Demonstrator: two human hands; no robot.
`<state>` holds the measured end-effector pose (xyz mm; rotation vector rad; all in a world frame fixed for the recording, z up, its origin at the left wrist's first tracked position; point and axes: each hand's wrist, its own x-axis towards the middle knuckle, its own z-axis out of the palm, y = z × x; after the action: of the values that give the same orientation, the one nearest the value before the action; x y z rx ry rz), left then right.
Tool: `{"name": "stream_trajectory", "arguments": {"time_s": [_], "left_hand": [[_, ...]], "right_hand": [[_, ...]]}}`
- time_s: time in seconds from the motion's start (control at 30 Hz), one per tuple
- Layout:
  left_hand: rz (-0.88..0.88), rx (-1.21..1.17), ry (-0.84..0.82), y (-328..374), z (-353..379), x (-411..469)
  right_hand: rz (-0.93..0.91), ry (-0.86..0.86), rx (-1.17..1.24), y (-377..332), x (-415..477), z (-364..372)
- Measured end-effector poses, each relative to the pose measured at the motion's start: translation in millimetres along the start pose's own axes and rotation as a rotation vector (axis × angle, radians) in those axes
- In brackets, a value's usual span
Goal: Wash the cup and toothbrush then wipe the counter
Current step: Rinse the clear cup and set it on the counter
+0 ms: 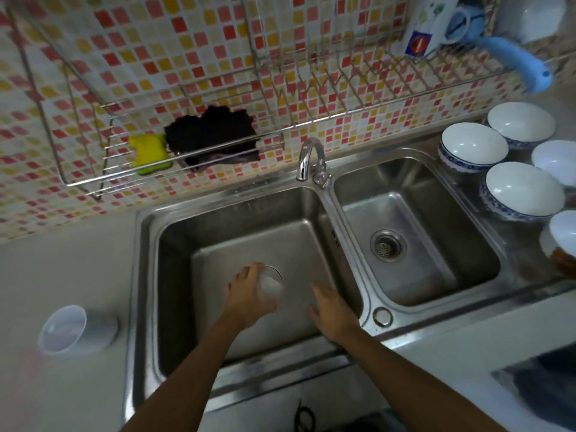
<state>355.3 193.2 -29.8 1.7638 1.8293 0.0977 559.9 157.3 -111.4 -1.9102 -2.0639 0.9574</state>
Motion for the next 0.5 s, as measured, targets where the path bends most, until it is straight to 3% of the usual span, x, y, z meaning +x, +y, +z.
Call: {"name": "stream_trajectory", "arguments": {"time_s": [0.17,0.5], "left_hand": [[-0.021,0.109,-0.045,-9,20,-15],[0.195,0.806,0.031,-4,34,-10]], "right_hand": [[-0.126,0.102,-0.17,0,-6,7],[-0.081,0.092,-0.168,-8,-11,0]]}}
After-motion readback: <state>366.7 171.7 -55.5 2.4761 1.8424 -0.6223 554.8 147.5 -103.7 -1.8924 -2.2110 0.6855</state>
